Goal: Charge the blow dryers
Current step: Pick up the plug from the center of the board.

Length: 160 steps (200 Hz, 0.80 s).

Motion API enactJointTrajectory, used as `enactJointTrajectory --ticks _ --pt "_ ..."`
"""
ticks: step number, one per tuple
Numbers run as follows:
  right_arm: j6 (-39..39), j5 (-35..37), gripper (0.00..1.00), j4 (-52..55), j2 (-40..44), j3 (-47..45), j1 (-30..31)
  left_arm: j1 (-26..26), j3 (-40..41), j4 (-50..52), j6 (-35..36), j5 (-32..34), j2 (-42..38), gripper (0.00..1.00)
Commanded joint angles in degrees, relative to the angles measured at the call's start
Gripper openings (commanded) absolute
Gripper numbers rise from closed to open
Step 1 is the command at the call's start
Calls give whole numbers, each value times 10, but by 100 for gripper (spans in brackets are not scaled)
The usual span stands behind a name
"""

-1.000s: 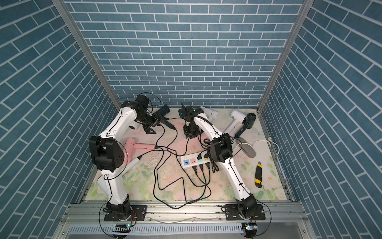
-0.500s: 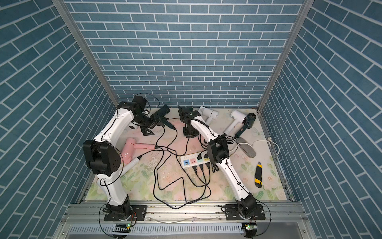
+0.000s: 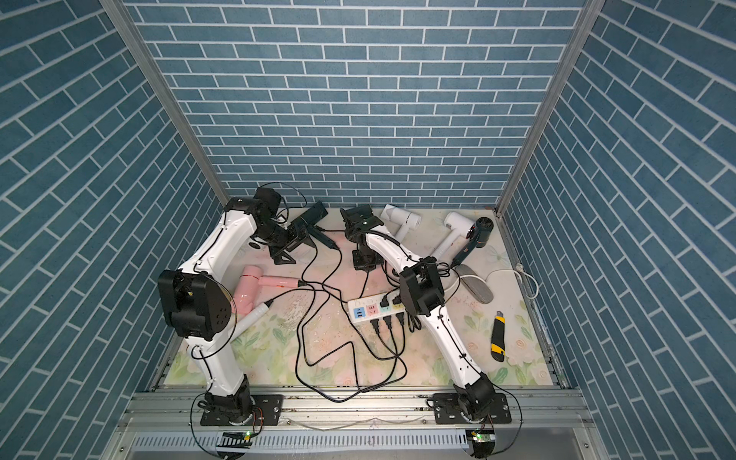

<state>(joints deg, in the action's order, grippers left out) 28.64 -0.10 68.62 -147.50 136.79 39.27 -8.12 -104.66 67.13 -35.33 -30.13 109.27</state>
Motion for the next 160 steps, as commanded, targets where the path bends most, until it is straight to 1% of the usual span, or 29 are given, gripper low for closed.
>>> enactJointTrajectory --ticks 1,25,39,46,55,63,69,84,102,108,124,138,160 --pt "7 -38 0 16 71 -115 20 3 10 5 4 -2 -22 87" --pt "6 -46 0 -58 184 -233 23 3 13 3 4 0 -25 87" --pt "4 -46 0 -70 209 -247 21 3 16 2 4 -1 -24 87" --pt "-3 -46 0 -66 205 -233 19 3 15 1 4 -1 -24 87" --pt "-8 -45 15 -55 185 -200 16 3 16 0 3 -2 -23 87" --pt "-13 -46 24 -44 161 -167 11 3 16 0 3 -3 -23 87" --pt "-15 -46 27 -35 142 -138 9 3 16 0 3 -3 -24 87" --pt "-17 -46 31 -17 92 -58 2 3 13 3 4 0 -24 87" --pt "-13 -46 38 10 28 40 -3 3 10 9 9 3 -28 87" --pt "-9 -66 39 17 8 66 -5 3 9 10 10 5 -29 87" --pt "3 -61 40 36 -36 123 -9 4 7 15 12 8 -32 87" --pt "20 -54 41 39 -52 132 -16 5 4 18 15 10 -32 87" --pt "23 -46 41 22 -55 107 -23 5 -1 21 17 11 -32 87"
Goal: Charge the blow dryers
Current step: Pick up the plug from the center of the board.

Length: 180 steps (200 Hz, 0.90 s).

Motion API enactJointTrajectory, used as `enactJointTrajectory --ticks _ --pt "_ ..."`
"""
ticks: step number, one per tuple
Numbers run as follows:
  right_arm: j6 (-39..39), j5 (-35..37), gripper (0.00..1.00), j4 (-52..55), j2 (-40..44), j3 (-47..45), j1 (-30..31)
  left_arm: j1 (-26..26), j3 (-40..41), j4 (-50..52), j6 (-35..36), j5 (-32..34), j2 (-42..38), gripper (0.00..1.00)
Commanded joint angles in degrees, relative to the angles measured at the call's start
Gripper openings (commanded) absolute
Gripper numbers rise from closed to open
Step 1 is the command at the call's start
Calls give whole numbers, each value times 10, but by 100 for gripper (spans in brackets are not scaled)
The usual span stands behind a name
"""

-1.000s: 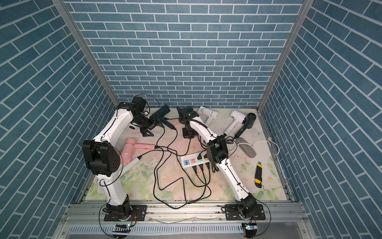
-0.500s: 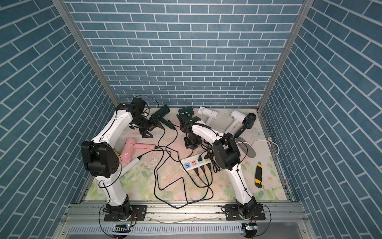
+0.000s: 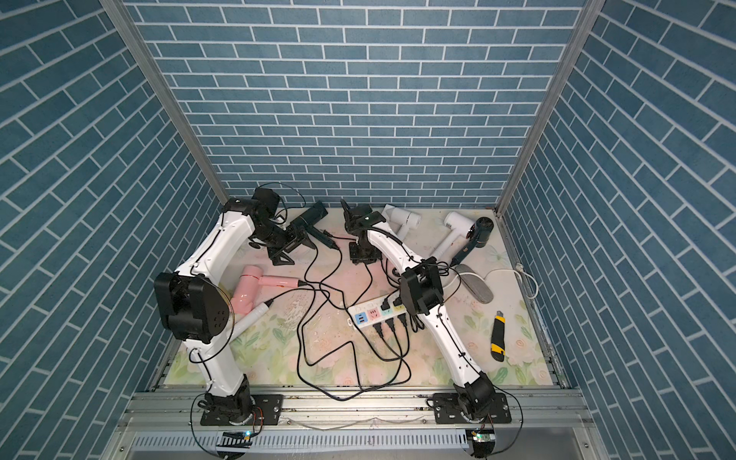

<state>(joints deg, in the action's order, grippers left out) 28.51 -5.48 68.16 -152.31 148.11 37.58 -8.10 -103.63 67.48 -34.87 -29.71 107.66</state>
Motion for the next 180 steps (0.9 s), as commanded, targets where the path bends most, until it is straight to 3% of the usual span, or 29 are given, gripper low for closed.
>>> enactJointTrajectory --ticks 1,21,59,97,148,180 --pt "24 11 41 27 -7 -6 -7 5 -11 18 12 7 -16 87" --pt "8 17 39 31 -20 -6 -8 5 -12 18 13 6 -15 87" --pt "-5 47 26 72 -45 -14 -4 5 -10 16 10 5 -16 87" --pt "-14 44 0 86 -64 -22 0 4 -11 14 5 0 -15 87" --pt "-26 31 0 31 24 6 -3 5 -19 3 -17 -6 -16 91" --pt "-39 8 0 -79 154 -108 2 5 -16 -50 -81 -43 -8 91"
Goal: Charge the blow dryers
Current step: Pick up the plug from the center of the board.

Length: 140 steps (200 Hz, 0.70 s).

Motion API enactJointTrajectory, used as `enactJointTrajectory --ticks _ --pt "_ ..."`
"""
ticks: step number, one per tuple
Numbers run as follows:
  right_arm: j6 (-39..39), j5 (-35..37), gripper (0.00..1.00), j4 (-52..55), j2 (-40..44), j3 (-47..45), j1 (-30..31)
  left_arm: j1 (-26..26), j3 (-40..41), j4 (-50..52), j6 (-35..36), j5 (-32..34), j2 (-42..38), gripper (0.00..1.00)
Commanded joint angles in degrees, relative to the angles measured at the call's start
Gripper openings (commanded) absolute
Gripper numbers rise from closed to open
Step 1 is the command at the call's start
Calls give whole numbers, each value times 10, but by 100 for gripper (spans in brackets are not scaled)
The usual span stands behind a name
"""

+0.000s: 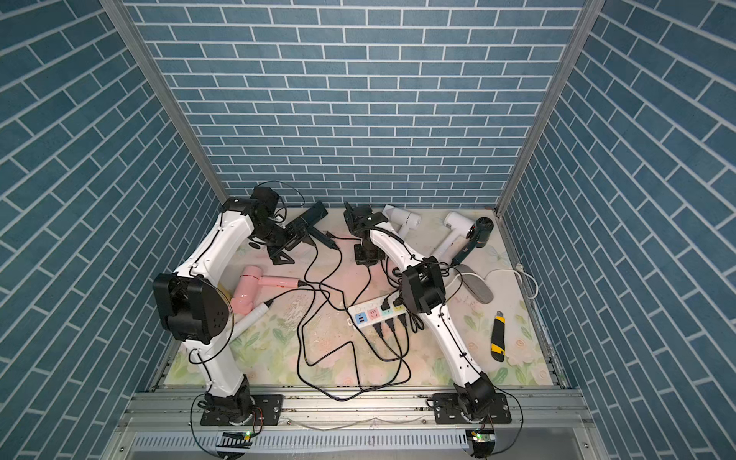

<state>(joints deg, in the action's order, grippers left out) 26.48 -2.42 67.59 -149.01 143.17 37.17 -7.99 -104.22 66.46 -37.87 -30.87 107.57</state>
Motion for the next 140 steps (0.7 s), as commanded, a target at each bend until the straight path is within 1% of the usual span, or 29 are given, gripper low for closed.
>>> enactJointTrajectory --ticks 1,23,26,47,70,94,101,119,140 --pt "-19 -23 0 -77 125 -62 6 3 -10 -42 -54 -33 -6 91" --pt "-33 -23 0 -126 198 -129 15 3 -18 -89 -104 -57 12 91" --pt "-37 -39 0 -130 206 -137 17 3 -20 -96 -112 -60 14 91" --pt "-54 -49 0 -151 264 -187 28 3 -29 -147 -164 -80 37 91" --pt "-67 -55 0 -166 307 -236 38 2 -39 -200 -220 -93 67 90" --pt "-76 -51 0 -170 334 -266 50 -7 -67 -224 -249 -102 109 90" --pt "-79 -49 0 -168 338 -271 53 -11 -74 -232 -273 -107 121 90" --pt "-83 -43 0 -172 350 -289 59 -22 -89 -245 -285 -108 143 89" --pt "-82 -46 0 -189 366 -315 61 -20 -88 -244 -260 -102 150 89"
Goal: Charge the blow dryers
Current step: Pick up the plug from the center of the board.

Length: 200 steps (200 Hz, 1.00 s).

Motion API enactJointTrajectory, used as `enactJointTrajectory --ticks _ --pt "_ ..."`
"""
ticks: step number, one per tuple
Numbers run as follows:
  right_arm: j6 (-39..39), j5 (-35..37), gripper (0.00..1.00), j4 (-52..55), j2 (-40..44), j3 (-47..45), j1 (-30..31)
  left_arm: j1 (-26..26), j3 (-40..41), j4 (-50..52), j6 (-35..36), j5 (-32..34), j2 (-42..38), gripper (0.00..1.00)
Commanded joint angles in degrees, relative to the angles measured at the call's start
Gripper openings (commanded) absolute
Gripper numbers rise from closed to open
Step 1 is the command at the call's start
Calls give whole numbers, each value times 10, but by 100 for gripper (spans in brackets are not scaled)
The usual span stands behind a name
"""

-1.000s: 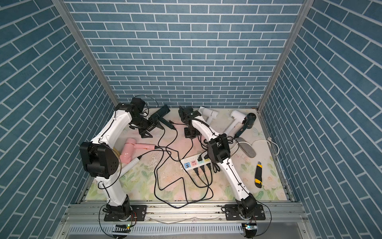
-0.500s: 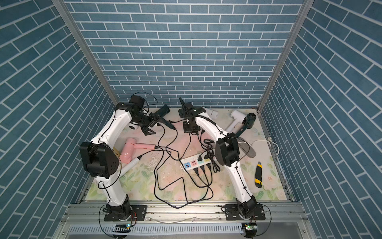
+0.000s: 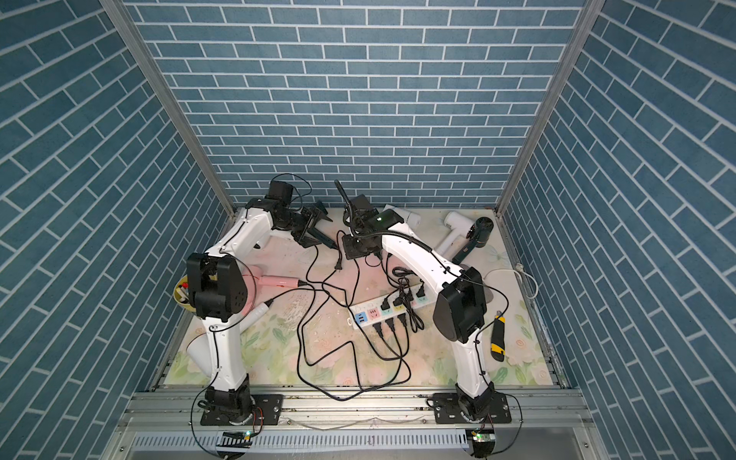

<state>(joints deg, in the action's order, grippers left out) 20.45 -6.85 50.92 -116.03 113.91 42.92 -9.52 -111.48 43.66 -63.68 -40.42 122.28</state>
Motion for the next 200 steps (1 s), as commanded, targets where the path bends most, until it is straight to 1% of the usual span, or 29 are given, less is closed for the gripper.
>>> enactJointTrajectory --ticks 1,6,31,48,72,77,97,114,128,140,163,190,200 --pt "-22 -2 0 -23 37 -24 3 -4 -14 -17 -1 -6 3 89" --pt "-22 -5 0 -25 40 -27 3 -2 -7 -25 2 -6 0 89" --pt "-37 -26 0 -29 47 -30 3 9 31 -55 96 6 -29 88" --pt "-52 -40 0 -38 54 -40 3 7 69 -75 167 36 -55 88" --pt "-68 -68 0 -65 72 -72 2 5 181 -170 230 81 -103 87" --pt "-71 -77 0 -67 73 -77 2 5 210 -194 237 88 -112 87" --pt "-80 -113 0 -78 71 -93 2 -1 331 -348 270 91 -151 84" --pt "-82 -131 0 -78 59 -92 3 -16 413 -454 306 96 -168 80" --pt "-79 -135 0 -82 56 -96 3 -34 465 -528 333 103 -168 80" --pt "-78 -135 0 -84 59 -97 3 -43 500 -578 349 118 -166 80" --pt "-86 -127 0 -85 70 -101 3 -47 558 -667 352 137 -173 82" --pt "-92 -130 0 -85 84 -109 3 -52 587 -726 372 137 -175 83" --pt "-87 -129 0 -87 89 -114 4 -52 588 -732 371 132 -174 83"
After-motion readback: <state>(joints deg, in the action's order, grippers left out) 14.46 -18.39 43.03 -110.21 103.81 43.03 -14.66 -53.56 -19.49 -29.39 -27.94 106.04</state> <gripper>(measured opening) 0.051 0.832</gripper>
